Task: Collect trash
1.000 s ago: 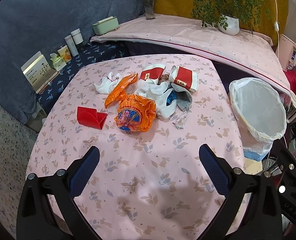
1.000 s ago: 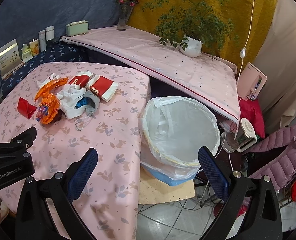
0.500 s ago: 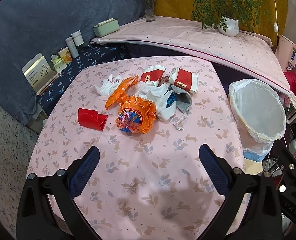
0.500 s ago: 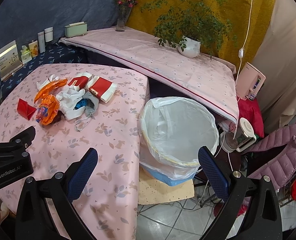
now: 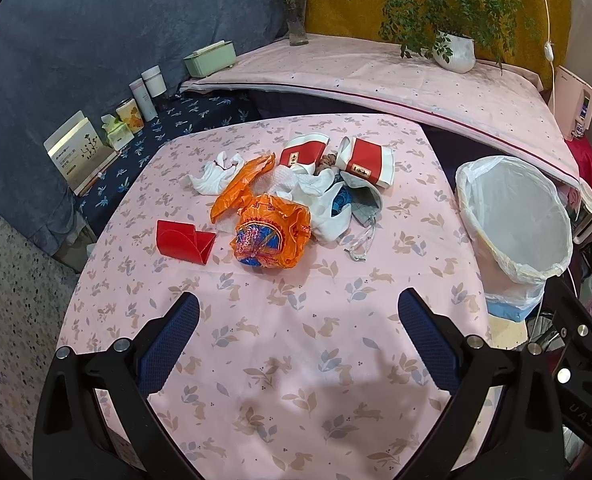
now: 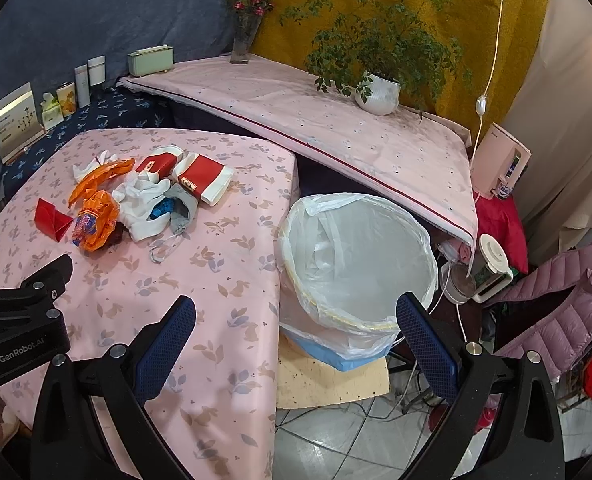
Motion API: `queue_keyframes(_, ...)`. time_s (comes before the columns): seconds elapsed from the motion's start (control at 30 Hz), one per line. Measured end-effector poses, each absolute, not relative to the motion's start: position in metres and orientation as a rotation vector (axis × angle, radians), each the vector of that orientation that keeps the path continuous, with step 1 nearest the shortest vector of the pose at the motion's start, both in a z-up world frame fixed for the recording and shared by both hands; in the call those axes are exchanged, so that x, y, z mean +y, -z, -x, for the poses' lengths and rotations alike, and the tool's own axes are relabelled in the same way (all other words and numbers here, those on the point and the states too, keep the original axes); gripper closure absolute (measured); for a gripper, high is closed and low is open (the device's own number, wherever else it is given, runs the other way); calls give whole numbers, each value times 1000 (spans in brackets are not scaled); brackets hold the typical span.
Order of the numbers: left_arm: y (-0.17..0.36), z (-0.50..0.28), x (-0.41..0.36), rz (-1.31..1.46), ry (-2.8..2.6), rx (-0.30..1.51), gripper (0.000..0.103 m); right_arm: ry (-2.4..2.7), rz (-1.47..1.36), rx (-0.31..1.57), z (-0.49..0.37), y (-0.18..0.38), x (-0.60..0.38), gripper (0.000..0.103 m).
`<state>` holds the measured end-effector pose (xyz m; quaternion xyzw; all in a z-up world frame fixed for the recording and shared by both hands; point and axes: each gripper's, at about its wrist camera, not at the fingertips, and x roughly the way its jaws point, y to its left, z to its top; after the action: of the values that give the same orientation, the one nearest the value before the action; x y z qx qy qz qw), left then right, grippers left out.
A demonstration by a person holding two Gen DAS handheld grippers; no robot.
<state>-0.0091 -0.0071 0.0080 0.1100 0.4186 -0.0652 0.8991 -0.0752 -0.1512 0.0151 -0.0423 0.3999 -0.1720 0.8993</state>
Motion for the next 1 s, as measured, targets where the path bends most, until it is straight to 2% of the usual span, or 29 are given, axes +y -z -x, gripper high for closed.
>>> queue_keyframes(1.0,-11,9,-4,-196,158,842,8,380,79,807,73,-17,-153,7)
